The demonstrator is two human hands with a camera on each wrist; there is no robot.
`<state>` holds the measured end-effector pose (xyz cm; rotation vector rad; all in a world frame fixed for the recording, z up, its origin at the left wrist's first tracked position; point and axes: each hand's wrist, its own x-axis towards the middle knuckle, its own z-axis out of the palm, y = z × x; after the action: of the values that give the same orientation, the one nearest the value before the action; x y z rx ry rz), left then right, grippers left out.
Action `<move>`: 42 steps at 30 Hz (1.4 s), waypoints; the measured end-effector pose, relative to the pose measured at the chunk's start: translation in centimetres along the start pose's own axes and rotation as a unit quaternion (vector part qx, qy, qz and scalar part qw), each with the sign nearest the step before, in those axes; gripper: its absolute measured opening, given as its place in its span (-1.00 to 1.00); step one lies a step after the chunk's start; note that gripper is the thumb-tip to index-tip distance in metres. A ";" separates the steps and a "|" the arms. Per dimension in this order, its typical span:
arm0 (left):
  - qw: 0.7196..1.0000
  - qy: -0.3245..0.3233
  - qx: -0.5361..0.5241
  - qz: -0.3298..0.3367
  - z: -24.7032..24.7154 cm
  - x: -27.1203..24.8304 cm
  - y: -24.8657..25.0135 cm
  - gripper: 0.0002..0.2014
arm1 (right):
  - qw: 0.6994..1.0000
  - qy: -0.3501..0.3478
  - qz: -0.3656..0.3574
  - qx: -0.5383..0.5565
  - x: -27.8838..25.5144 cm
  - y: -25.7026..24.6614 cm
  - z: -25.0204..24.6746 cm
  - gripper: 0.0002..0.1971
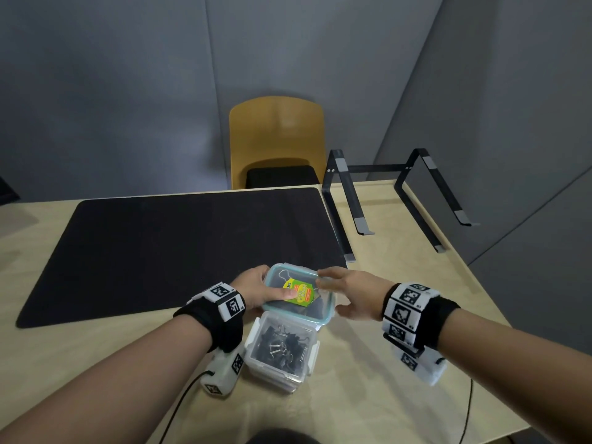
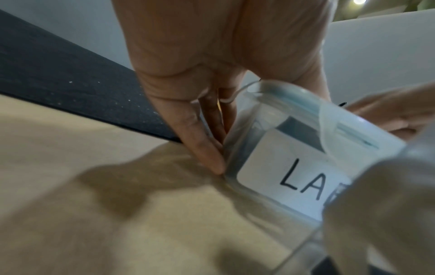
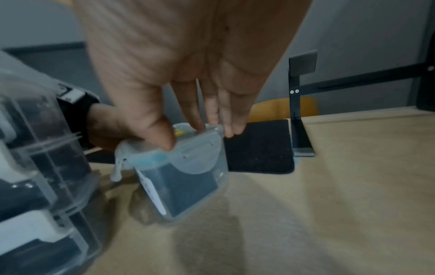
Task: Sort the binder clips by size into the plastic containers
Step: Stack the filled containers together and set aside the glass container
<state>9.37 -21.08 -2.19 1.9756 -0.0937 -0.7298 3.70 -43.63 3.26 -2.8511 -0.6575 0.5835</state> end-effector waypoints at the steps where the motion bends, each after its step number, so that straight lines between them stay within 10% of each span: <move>1: 1.000 -0.001 -0.002 -0.001 0.0 0.0 0.0 -0.57 | 1.000 0.005 0.004 0.031 0.0 -0.2 -0.1 -0.34; 15: 0.999 0.013 -0.049 0.000 0.3 -0.2 -0.7 -0.36 | 0.985 0.127 0.101 0.053 2.2 -3.5 4.2 0.26; 34: 0.998 0.016 -0.057 0.003 0.4 -0.3 -0.7 -0.48 | 0.985 0.076 0.124 0.088 3.0 -3.4 3.3 0.12; 38: 0.997 0.003 -0.074 0.001 0.5 -0.3 -0.8 -0.55 | 0.918 0.098 0.175 0.342 0.8 -1.8 3.1 0.11; 42: 0.996 0.001 -0.087 0.001 0.4 -0.5 -0.7 -0.54 | 0.872 0.163 0.295 0.355 -1.1 -1.4 4.4 -0.39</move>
<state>8.60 -20.90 -2.67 1.8105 -0.0306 -0.7110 0.51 -42.61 -0.04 -2.2911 0.4375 0.2946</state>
